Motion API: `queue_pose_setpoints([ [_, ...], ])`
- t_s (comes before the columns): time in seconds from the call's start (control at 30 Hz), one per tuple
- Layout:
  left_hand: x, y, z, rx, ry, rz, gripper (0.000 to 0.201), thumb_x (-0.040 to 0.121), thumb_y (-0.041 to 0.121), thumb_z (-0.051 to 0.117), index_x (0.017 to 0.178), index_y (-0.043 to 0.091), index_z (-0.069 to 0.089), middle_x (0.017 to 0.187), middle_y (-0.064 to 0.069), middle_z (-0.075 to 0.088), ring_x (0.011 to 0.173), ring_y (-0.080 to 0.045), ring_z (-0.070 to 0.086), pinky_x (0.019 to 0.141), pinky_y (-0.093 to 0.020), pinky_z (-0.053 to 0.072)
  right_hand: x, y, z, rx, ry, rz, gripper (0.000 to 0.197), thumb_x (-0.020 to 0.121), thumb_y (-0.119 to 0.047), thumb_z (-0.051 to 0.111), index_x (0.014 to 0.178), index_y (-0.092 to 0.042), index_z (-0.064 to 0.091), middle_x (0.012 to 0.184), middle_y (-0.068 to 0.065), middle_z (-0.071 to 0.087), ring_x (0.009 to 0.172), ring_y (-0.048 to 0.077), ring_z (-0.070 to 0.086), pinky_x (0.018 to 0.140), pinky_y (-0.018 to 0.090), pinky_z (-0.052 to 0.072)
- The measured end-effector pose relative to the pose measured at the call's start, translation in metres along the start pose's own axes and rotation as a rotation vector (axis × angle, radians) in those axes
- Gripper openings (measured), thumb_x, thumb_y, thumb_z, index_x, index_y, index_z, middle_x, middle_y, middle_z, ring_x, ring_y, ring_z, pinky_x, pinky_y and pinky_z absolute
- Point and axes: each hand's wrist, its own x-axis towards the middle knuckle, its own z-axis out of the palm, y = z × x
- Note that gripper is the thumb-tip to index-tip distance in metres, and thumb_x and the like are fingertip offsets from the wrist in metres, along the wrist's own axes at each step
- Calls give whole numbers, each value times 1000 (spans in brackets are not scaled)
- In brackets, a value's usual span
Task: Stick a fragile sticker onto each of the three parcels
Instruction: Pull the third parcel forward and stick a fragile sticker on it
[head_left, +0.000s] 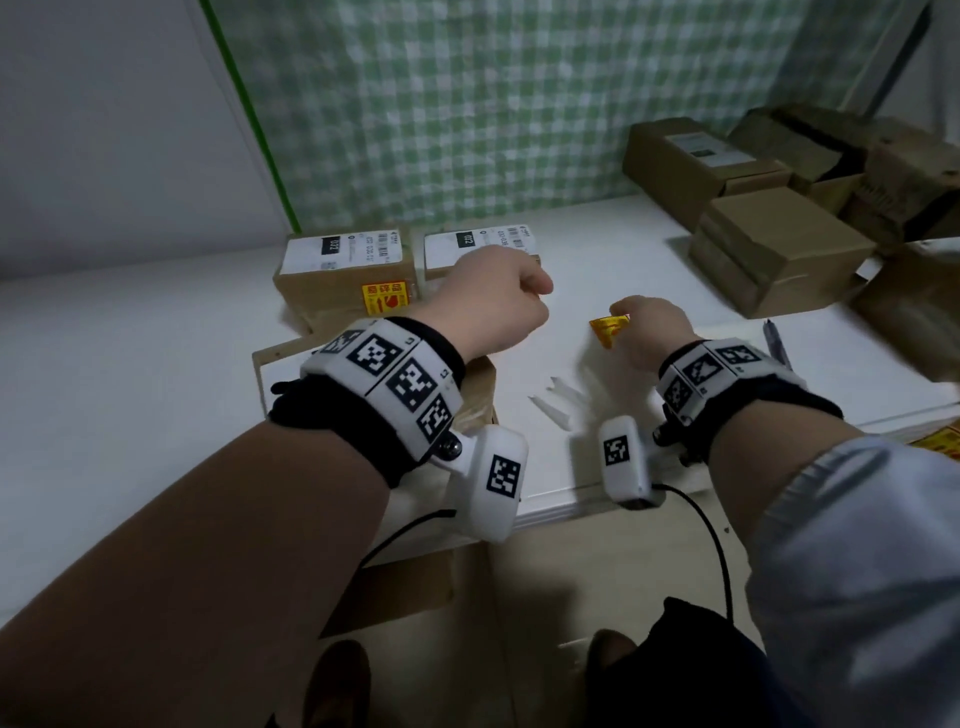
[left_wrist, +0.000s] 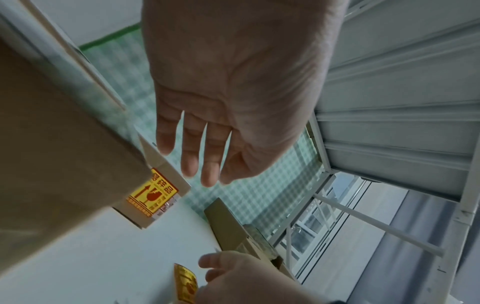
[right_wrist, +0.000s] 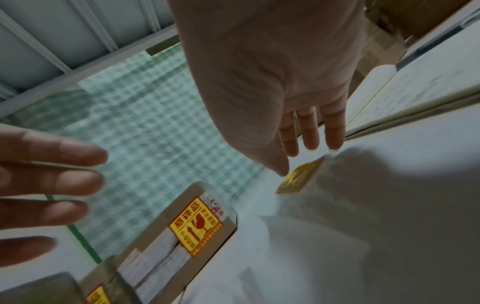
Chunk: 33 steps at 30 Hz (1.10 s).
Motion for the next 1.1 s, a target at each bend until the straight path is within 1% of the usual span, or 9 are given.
queue_pose_setpoints([
  [0.1, 11, 1, 7, -12, -9, -11, 34, 84, 9, 51, 113, 16, 67, 113, 1, 67, 105, -16, 59, 86, -23, 46, 11, -2, 2, -153, -87, -38, 49, 90, -18, 46, 139, -19, 42, 143, 13, 42, 130, 34, 40, 106, 38, 33],
  [0.3, 21, -3, 17, -36, -39, -46, 33, 83, 6, 52, 110, 16, 68, 113, 0, 68, 108, -15, 60, 94, -30, 48, 15, -10, 1, -396, -121, -58, 39, 88, -20, 50, 125, -10, 52, 127, 16, 50, 118, 35, 47, 88, 38, 41],
  [0.4, 22, -6, 21, -41, -43, -62, 33, 84, 6, 51, 109, 17, 69, 116, 2, 66, 108, -14, 59, 92, -26, 47, 14, -11, -3, -363, -157, -27, 16, 84, -19, 56, 93, -6, 59, 104, 15, 63, 97, 33, 58, 74, 33, 44],
  [0.47, 21, -7, 23, -42, -47, -69, 32, 85, 6, 51, 108, 18, 69, 113, 1, 67, 106, -15, 60, 90, -25, 47, 12, -9, -2, -307, -173, -4, 15, 84, -19, 55, 78, -5, 55, 85, 12, 60, 83, 32, 56, 70, 31, 43],
  [0.57, 18, -7, 24, -31, -50, -73, 29, 86, 8, 53, 107, 21, 69, 111, 2, 67, 105, -15, 60, 90, -26, 46, 4, -6, -1, -268, -149, -31, 20, 86, -15, 53, 96, -1, 63, 91, 15, 61, 84, 30, 54, 71, 29, 43],
  [0.7, 10, -4, 20, -40, -57, -49, 29, 86, 8, 52, 105, 21, 70, 114, 2, 67, 108, -14, 59, 97, -30, 46, -10, -3, -3, -62, -80, -77, 26, 87, -10, 51, 110, -5, 62, 116, 14, 61, 105, 32, 57, 79, 31, 50],
  [0.77, 4, 0, 16, -50, -52, -32, 29, 87, 9, 52, 107, 20, 69, 113, 1, 68, 104, -14, 61, 94, -29, 48, -18, -6, -6, 199, -99, -67, 23, 86, -3, 48, 103, -14, 59, 114, 11, 55, 92, 28, 57, 64, 32, 58],
  [0.87, -7, 4, 11, -37, -40, -11, 30, 87, 10, 52, 112, 18, 68, 115, 2, 67, 105, -14, 60, 90, -25, 46, -38, -21, -16, 427, -112, -90, 27, 87, -1, 47, 105, -20, 54, 106, 6, 45, 71, 15, 52, 48, 29, 57],
  [1.1, -40, -1, -6, -121, 60, -37, 34, 83, 14, 62, 116, 19, 64, 108, 2, 66, 100, -15, 59, 87, -29, 46, -91, -61, -34, 741, -92, -313, 41, 71, 4, 73, 99, -18, 53, 92, 16, 63, 66, 22, 60, 56, 30, 56],
])
